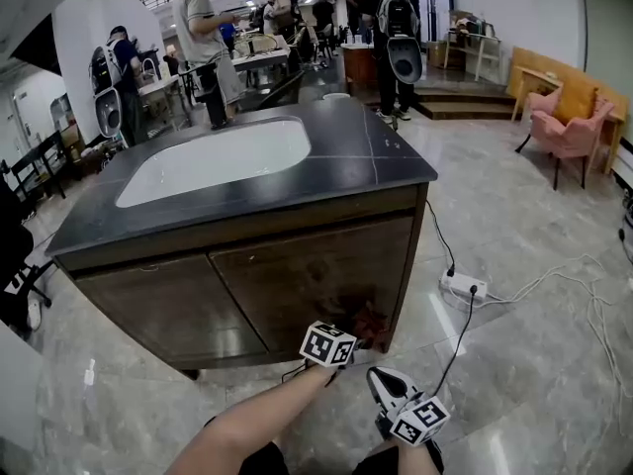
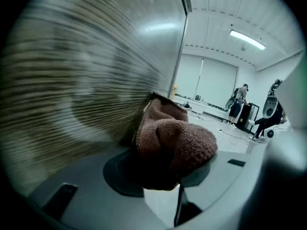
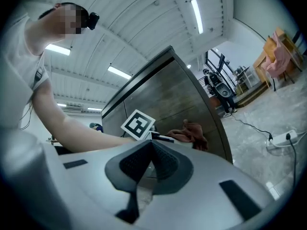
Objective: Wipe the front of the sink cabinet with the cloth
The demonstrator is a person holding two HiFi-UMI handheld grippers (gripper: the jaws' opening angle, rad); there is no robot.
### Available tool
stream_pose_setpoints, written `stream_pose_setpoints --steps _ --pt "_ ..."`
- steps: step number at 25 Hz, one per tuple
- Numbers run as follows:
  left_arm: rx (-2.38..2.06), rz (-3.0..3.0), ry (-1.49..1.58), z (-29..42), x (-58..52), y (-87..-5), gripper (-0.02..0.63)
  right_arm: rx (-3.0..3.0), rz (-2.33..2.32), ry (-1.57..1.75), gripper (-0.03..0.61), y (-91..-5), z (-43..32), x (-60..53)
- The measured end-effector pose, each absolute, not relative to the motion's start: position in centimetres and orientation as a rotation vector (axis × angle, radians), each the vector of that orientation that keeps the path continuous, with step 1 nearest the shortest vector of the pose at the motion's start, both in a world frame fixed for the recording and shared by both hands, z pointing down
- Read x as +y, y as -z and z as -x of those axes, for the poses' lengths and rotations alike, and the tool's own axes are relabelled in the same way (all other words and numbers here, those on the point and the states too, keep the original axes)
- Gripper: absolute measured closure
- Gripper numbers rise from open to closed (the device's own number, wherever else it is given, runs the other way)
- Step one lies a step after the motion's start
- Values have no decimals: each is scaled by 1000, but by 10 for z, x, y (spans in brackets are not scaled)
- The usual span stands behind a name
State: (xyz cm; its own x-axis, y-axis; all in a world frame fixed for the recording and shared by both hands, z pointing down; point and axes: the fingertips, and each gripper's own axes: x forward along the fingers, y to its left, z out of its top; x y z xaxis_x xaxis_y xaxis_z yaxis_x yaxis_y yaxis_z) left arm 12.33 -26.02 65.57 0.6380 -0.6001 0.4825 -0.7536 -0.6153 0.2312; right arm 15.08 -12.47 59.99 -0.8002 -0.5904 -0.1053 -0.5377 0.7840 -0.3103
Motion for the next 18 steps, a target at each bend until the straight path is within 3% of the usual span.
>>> stream_pose_setpoints --steps 18 --pt "-1468 -2132 -537 43 -187 -675 479 2843 648 486 566 -624 -71 -129"
